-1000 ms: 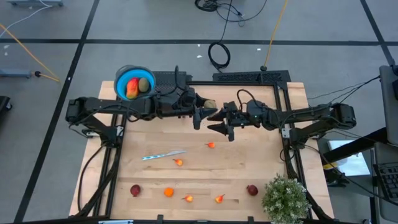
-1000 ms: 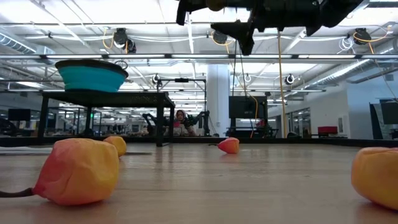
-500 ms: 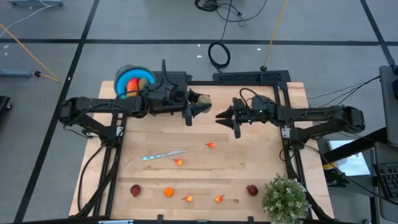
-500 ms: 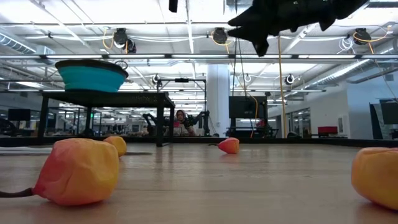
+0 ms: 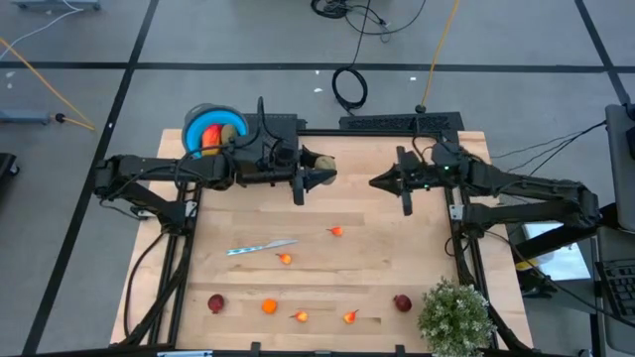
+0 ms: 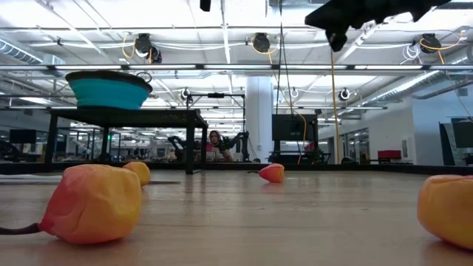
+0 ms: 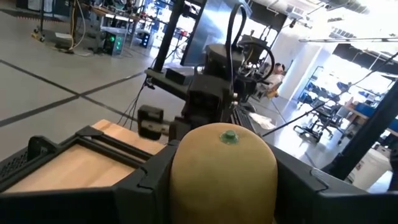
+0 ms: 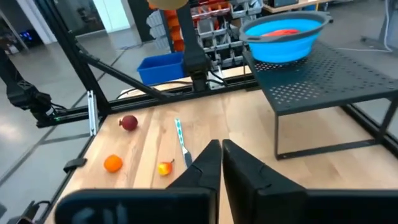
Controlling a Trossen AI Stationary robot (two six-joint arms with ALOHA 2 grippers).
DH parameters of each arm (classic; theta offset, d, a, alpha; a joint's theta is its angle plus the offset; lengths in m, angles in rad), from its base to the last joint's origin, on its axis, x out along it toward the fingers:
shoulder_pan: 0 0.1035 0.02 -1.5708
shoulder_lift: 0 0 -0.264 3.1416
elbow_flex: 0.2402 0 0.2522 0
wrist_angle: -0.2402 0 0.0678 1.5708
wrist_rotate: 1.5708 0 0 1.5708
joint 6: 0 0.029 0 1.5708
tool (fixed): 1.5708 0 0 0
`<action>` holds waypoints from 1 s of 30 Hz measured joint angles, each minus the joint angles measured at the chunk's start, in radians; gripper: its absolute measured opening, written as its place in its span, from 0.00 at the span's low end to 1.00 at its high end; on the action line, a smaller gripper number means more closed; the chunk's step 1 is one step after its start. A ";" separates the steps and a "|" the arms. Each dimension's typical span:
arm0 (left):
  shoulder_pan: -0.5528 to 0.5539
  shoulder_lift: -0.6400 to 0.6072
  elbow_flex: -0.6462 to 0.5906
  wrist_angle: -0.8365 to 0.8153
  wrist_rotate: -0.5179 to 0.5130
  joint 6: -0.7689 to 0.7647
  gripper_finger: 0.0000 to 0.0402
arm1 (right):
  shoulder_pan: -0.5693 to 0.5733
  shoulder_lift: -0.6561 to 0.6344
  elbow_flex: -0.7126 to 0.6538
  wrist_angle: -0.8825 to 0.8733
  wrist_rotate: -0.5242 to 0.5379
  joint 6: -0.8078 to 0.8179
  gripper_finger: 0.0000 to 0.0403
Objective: Pick & Place Fruit
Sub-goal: Put the kiwi into the blue strainer bowl on the shelf
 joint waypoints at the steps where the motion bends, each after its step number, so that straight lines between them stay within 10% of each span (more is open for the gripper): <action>1: 0.000 0.000 0.000 0.000 0.000 0.000 0.47 | -0.003 -0.020 0.000 -0.020 0.000 -0.008 0.01; 17: 0.000 0.000 0.000 -0.002 -0.002 0.003 0.46 | -0.004 -0.284 0.000 -0.316 0.127 -0.033 0.00; 30: 0.000 0.000 0.000 0.009 0.008 0.002 0.47 | -0.004 -0.448 -0.194 -0.226 0.168 0.027 0.00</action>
